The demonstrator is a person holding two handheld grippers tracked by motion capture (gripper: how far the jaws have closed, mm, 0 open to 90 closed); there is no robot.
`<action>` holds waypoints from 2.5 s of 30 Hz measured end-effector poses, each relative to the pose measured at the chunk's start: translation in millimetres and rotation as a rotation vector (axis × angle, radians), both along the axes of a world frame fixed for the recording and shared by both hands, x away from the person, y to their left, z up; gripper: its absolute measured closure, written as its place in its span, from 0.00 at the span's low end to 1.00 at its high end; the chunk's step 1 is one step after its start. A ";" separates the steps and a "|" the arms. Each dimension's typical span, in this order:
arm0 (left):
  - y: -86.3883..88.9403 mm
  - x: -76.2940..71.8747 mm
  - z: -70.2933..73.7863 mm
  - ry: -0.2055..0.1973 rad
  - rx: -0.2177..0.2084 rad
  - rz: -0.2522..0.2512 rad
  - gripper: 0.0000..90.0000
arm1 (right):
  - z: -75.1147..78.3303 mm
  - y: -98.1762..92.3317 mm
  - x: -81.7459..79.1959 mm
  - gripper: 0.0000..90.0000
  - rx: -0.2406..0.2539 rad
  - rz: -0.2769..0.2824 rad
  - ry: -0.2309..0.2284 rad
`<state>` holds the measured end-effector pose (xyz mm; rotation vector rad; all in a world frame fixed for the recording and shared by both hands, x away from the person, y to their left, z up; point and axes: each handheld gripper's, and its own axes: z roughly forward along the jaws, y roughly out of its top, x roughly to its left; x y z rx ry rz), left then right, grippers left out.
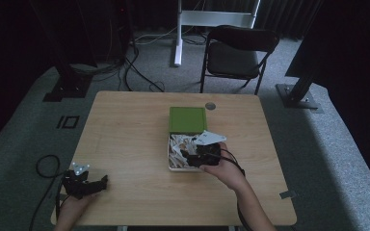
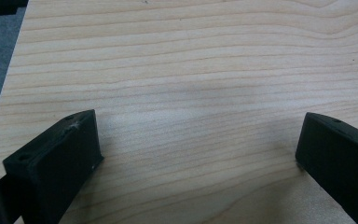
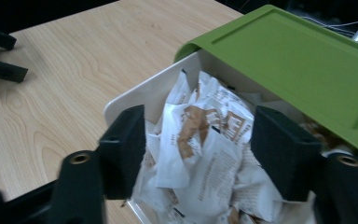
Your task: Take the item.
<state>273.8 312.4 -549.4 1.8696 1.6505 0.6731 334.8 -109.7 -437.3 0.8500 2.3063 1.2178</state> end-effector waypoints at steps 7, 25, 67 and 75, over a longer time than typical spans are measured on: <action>0.1 0.0 0.1 0.001 0.001 -0.001 0.01 | -9.4 13.7 -1.6 0.50 -0.047 0.043 0.001; -0.1 0.0 0.0 0.000 -0.001 0.001 0.01 | -34.9 30.5 5.6 0.62 -0.163 0.027 0.016; 0.0 0.0 0.0 0.000 0.000 0.000 0.01 | 21.2 -39.9 15.3 0.84 0.106 -0.102 -0.041; 0.0 -0.1 0.1 0.002 0.000 0.000 0.01 | 18.0 -61.0 28.2 0.84 0.112 -0.200 -0.065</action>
